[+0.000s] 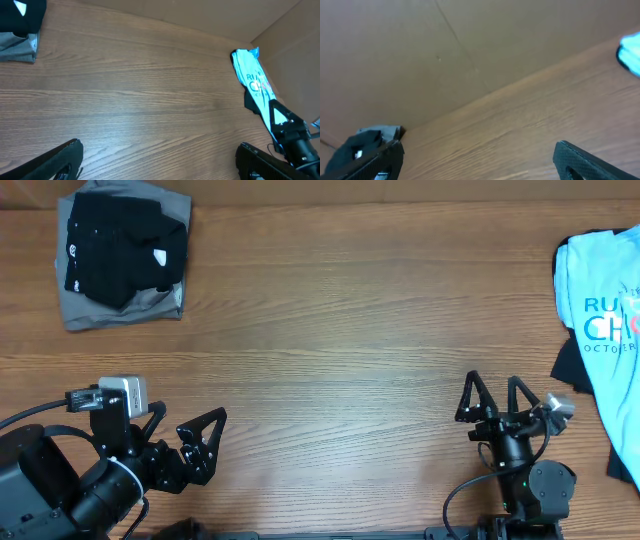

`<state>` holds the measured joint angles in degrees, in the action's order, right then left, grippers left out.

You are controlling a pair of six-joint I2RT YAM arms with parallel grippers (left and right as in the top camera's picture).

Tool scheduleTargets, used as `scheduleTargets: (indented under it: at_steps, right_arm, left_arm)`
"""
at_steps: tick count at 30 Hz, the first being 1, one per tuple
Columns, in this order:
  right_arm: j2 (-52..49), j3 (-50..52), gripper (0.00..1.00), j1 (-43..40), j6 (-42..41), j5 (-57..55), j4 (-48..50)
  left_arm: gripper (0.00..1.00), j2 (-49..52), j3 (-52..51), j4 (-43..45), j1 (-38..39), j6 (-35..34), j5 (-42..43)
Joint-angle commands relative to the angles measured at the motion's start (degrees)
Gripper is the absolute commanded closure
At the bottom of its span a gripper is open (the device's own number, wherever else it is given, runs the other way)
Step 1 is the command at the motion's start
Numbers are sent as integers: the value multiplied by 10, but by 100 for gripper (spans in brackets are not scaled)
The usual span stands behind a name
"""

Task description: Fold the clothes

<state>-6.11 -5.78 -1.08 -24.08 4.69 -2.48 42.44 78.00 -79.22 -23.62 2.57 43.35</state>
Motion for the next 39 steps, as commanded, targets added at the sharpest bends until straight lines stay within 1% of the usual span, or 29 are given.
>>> scheduleTargets:
  at_steps: [1, 3, 8, 13, 17, 39]
  right_arm:
    - [33, 20, 0, -3, 82, 10, 18]
    - [58, 31, 0, -3, 108, 9, 18]
    - [59, 53, 0, -5, 111, 5, 31]
    - [59, 53, 0, -6, 111, -21, -22]
    - [59, 53, 0, -6, 139, -25, -23]
    - [59, 53, 0, -6, 139, -26, -22]
  left_arm:
    - [0, -2, -1, 2, 4, 6, 10]
    - [0, -2, -1, 2, 4, 6, 10]
    - [0, -2, -1, 2, 4, 6, 10]
    - [0, -2, -1, 2, 4, 6, 10]
    - [0, -2, -1, 2, 4, 7, 10]
    - [0, -2, -1, 2, 4, 6, 10]
